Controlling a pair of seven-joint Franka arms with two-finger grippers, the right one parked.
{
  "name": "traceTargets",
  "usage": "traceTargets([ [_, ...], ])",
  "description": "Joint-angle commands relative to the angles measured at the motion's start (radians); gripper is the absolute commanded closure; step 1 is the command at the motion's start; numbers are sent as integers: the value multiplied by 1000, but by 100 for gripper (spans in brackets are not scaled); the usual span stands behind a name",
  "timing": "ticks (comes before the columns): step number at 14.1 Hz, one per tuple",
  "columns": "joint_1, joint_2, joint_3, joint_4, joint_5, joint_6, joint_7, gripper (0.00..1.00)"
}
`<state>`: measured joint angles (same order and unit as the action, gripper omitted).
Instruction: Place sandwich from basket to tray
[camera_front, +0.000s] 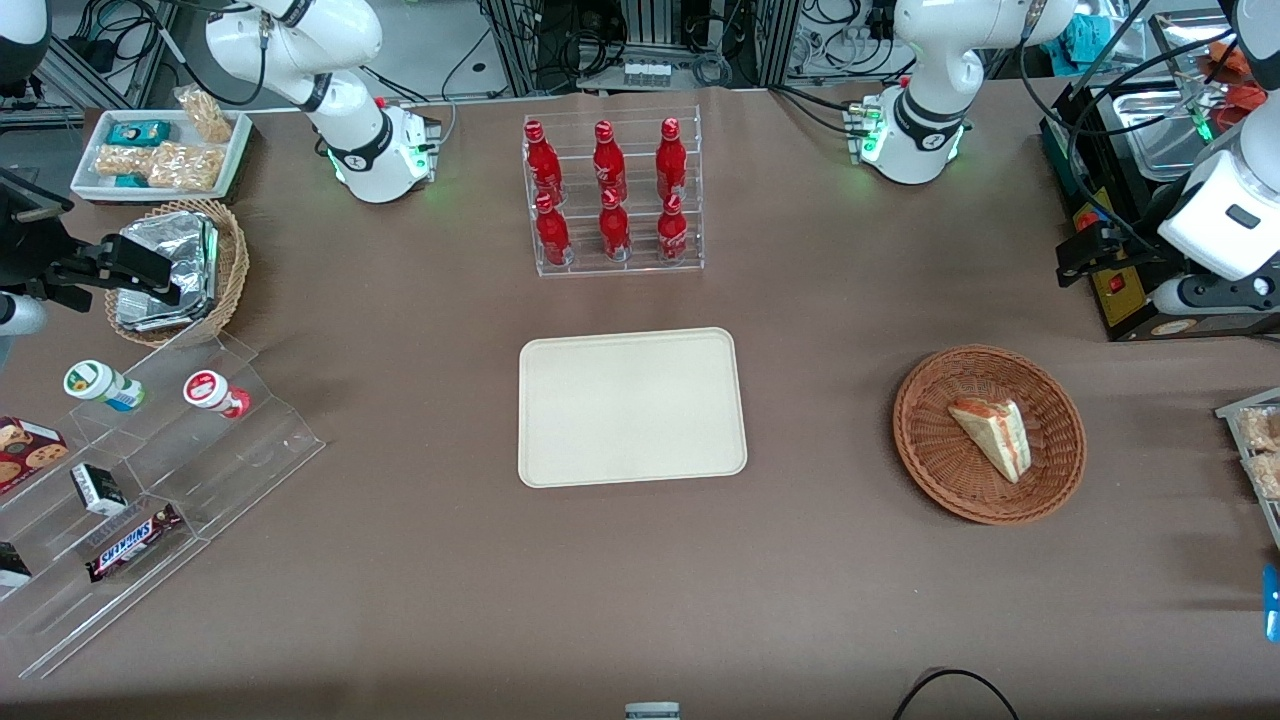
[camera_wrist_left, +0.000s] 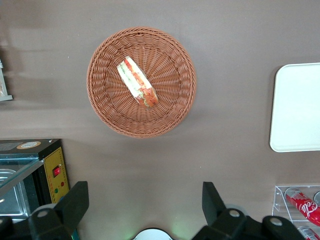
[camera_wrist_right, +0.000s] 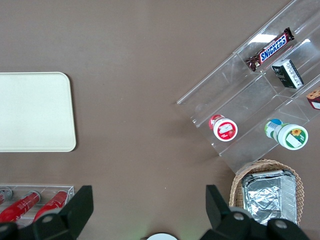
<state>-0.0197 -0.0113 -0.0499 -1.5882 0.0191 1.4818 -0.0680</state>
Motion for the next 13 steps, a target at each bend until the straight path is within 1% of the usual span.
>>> traceTargets([
  [1,-6,-16,2,-4,9,-15,-13,0],
  [11,-6,-13,1,-18,10,2,-13,0],
  [13,-6,-13,1,-47,12,24,-15,0],
])
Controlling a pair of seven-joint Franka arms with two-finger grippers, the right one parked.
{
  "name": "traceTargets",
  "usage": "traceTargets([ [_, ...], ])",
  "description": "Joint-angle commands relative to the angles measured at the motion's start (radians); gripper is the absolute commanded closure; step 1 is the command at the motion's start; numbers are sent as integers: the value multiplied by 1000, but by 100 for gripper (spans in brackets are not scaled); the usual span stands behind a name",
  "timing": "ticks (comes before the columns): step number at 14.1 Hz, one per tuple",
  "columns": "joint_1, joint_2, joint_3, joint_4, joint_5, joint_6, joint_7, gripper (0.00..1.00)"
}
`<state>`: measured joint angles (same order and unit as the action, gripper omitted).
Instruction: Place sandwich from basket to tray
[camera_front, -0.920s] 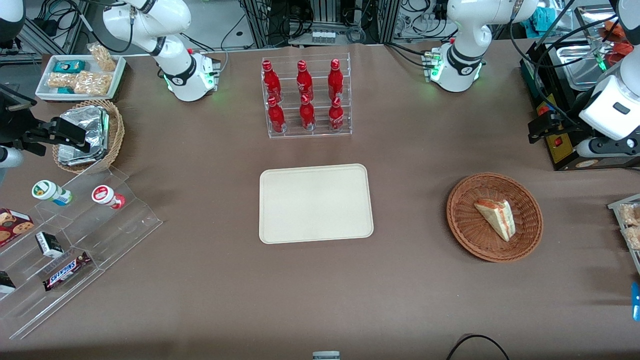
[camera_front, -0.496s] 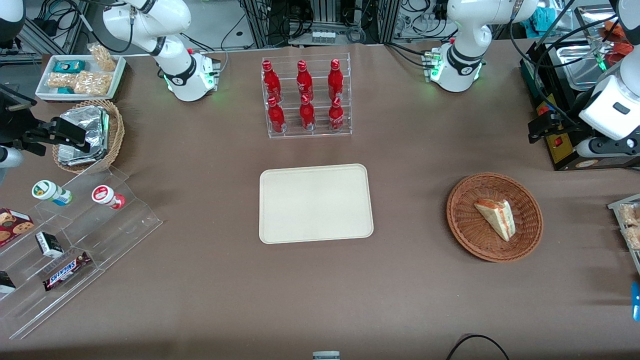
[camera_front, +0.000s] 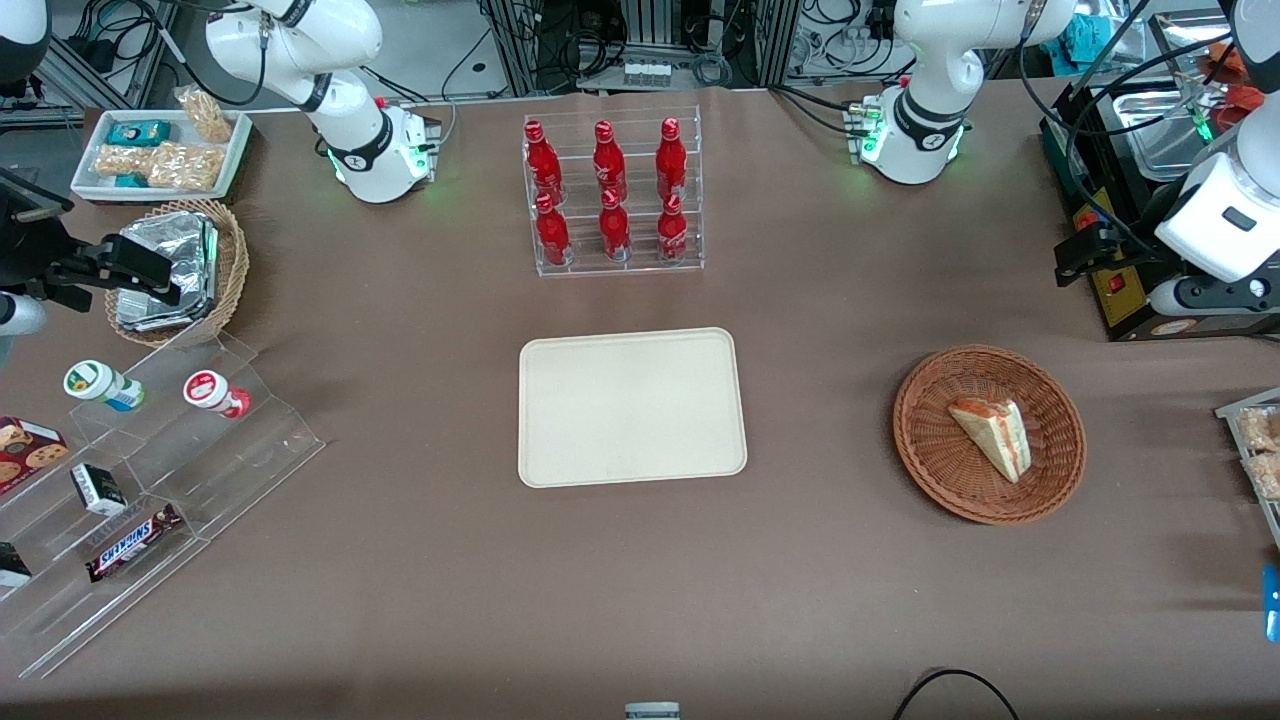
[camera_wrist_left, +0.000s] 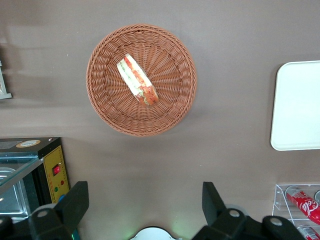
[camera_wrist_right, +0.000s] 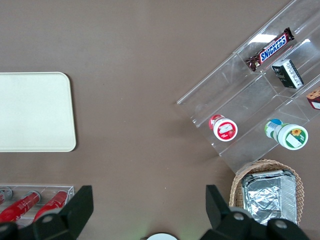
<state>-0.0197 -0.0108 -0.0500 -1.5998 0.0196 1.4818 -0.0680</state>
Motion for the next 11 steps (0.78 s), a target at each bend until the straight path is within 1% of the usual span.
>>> traceTargets([
  [1,-6,-11,2,-51,11,49,-13,0],
  [3,-3,-3,2,-106,13,75,-15,0],
  [4,1,-6,4,-164,14,130,-15,0],
  [7,21,-5,7,-308,13,299,-15,0],
  [11,50,38,7,-481,13,601,-15,0],
])
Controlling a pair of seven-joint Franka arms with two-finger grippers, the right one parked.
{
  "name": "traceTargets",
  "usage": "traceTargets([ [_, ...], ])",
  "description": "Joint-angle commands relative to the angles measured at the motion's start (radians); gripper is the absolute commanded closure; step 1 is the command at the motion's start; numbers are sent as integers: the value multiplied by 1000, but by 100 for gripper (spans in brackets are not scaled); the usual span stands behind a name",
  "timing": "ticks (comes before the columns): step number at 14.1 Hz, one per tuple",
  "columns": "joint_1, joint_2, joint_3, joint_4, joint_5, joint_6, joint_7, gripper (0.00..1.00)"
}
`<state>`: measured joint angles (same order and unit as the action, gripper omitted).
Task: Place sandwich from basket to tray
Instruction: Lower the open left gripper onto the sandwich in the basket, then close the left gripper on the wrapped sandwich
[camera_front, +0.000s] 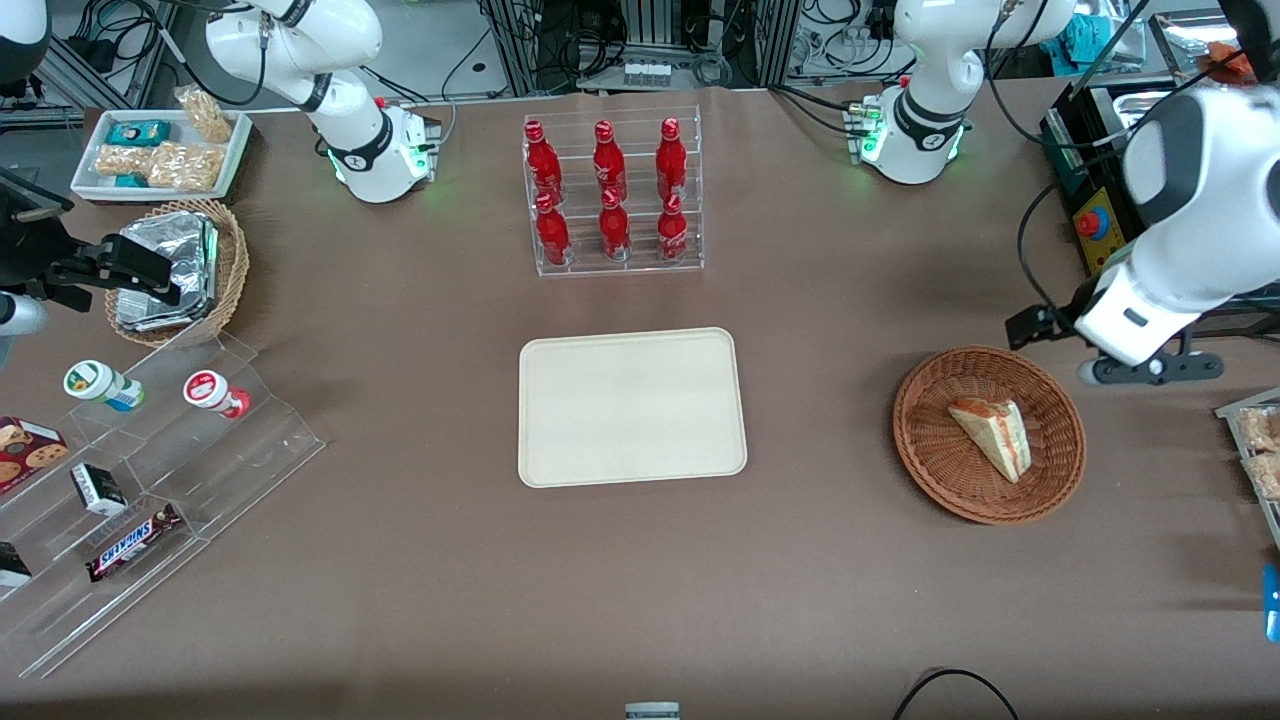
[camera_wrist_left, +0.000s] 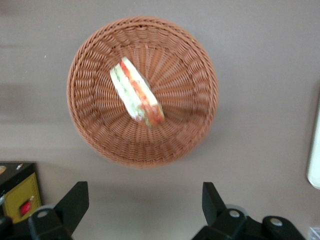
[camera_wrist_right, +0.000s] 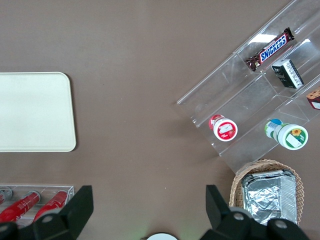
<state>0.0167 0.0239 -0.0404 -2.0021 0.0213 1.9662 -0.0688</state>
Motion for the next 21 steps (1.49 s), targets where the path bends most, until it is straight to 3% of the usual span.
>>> traceTargets([
  [1,16,22,-3,-110,11,190,-14,0],
  [4,61,77,-3,-139,-6,307,-52,0],
  [11,55,220,-4,-129,-15,476,-556,0],
  [14,51,290,-9,-127,-12,519,-621,0],
  [15,51,300,-9,-126,-11,519,-617,14],
  [16,51,304,-9,-126,-11,516,-614,41],
  [18,46,298,-9,-132,-3,508,-606,85],
  [21,26,245,-9,-109,29,403,-606,96],
])
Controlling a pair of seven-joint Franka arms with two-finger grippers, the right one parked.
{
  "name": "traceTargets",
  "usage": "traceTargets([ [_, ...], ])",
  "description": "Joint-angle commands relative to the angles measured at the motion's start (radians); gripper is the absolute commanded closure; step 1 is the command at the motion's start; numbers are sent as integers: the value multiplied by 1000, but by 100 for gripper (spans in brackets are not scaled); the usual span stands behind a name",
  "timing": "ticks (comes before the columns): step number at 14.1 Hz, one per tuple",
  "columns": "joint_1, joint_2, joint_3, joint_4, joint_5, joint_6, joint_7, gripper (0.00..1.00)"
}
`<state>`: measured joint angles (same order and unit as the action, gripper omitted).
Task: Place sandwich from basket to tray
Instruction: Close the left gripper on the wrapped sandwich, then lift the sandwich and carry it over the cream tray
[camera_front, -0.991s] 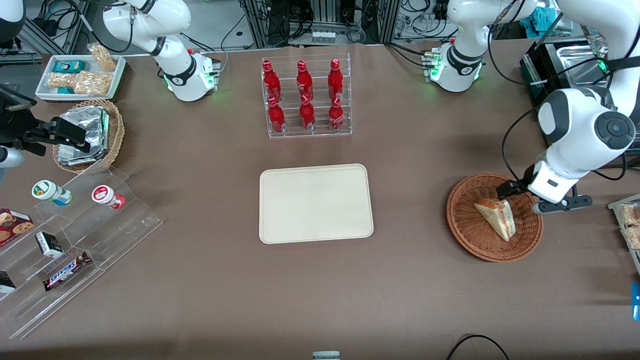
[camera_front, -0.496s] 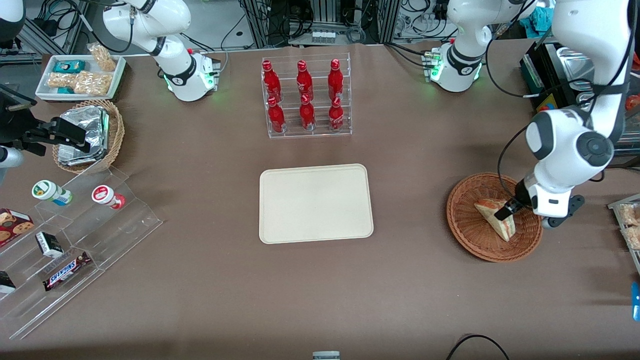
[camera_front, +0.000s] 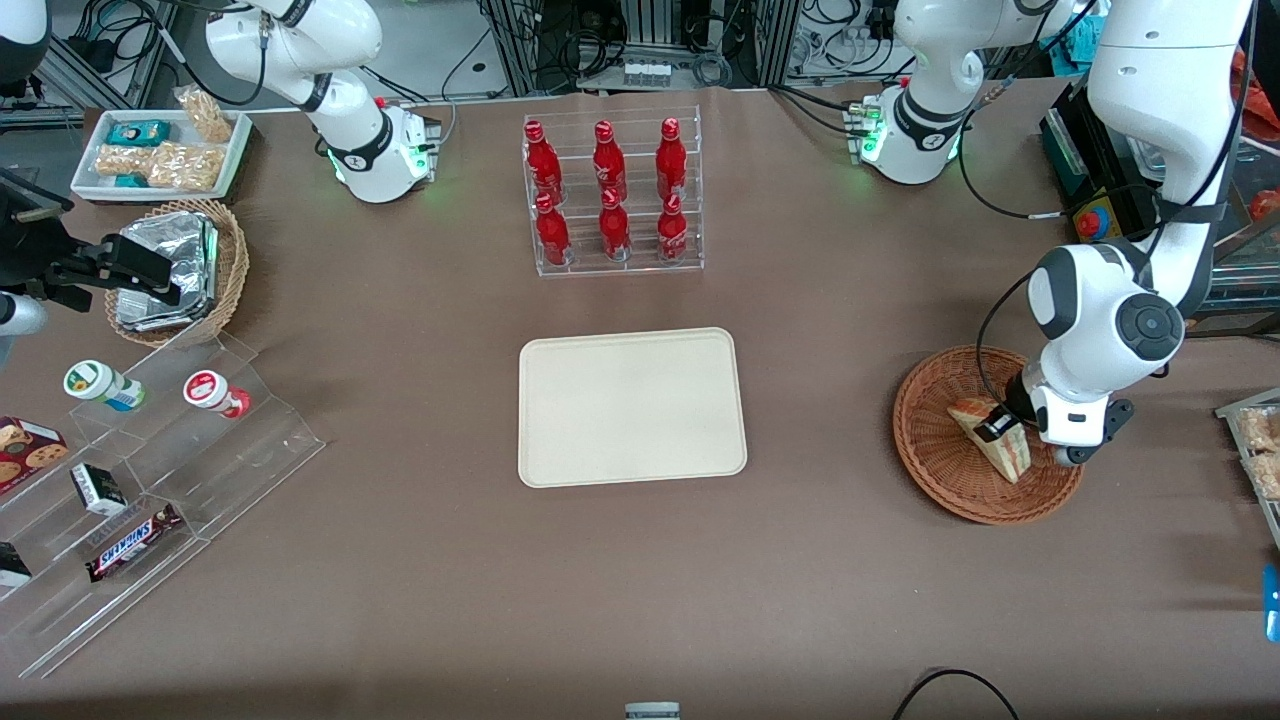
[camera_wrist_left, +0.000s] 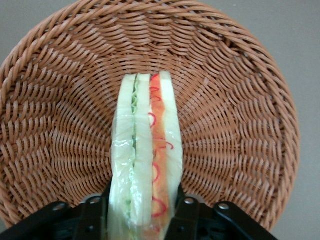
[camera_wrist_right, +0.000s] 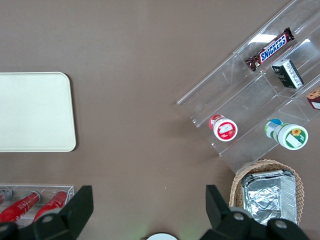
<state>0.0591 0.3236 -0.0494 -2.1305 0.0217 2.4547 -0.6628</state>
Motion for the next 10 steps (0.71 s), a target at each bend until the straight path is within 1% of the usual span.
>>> traceTargets([
  [1,-25,-76,-4,50,55,-161,-12,99],
  [2,-60,-87,-13,90,70,-239,-12,100],
  [4,-126,-80,-15,193,78,-403,9,99],
  [5,-160,-78,-15,223,75,-448,64,97],
  [6,-194,-77,-20,230,73,-445,131,96],
  [7,-247,-66,-30,245,63,-444,146,96],
  [9,-351,-19,-32,285,61,-421,117,98],
  [10,-402,12,-32,312,63,-410,67,99],
])
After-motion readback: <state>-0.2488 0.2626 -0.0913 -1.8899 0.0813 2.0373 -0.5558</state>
